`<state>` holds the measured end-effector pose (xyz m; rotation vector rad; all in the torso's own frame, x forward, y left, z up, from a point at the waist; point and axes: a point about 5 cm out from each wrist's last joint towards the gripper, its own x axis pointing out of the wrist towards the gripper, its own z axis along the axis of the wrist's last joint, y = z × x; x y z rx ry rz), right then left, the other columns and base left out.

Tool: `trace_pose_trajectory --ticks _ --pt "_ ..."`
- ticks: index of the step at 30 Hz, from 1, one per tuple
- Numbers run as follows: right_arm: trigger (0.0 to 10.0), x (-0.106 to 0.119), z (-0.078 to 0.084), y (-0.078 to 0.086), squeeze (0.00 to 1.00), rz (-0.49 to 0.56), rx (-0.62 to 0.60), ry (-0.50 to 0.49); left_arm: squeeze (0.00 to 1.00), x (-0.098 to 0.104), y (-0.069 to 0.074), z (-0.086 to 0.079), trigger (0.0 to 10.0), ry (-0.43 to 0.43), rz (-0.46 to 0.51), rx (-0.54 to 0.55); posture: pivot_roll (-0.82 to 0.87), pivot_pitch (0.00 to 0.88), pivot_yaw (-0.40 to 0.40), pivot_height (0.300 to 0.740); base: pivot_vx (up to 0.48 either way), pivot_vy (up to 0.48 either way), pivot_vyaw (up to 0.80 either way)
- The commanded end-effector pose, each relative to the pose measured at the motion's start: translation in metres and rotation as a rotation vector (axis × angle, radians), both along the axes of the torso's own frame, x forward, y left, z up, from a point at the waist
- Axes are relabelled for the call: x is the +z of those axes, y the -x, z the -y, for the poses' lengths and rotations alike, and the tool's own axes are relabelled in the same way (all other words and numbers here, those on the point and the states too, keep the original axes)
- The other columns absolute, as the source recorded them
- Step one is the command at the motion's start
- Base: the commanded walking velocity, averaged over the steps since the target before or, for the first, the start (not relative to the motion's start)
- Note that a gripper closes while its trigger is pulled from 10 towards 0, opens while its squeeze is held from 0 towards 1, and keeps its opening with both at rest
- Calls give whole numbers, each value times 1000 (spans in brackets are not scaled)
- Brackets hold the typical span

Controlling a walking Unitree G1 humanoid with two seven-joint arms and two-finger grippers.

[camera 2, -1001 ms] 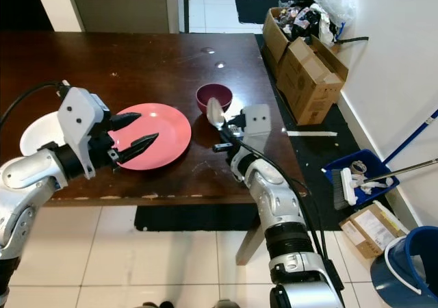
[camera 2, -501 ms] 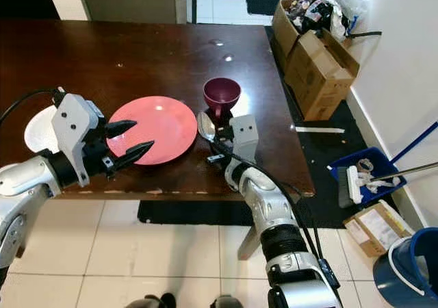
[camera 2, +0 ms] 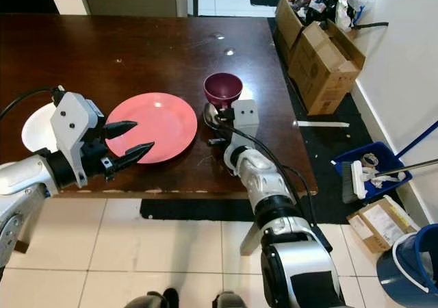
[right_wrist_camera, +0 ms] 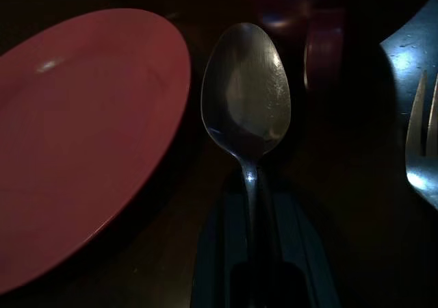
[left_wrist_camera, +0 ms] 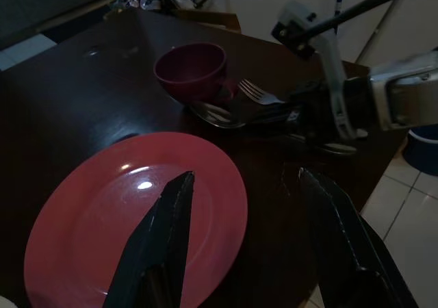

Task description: Setting the table

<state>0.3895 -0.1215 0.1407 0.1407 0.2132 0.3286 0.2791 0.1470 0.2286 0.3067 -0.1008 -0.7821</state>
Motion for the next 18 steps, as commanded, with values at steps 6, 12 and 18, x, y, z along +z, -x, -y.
trace_pose_trajectory --ticks 6,12,18 --pt "10000 -4 -1 -1 180 -11 -4 6 0 -1 3 0 10000 -4 -10 -6 7 121 72 740 0 0 0" --pt "10000 -3 1 -1 1000 2 7 -3 0 -2 2 3 10000 0 -14 -13 -7 115 69 740 0 0 0" --pt "10000 13 -1 0 310 95 81 -30 0 -4 1 7 10000 7 -15 -17 -26 101 61 740 0 0 0"
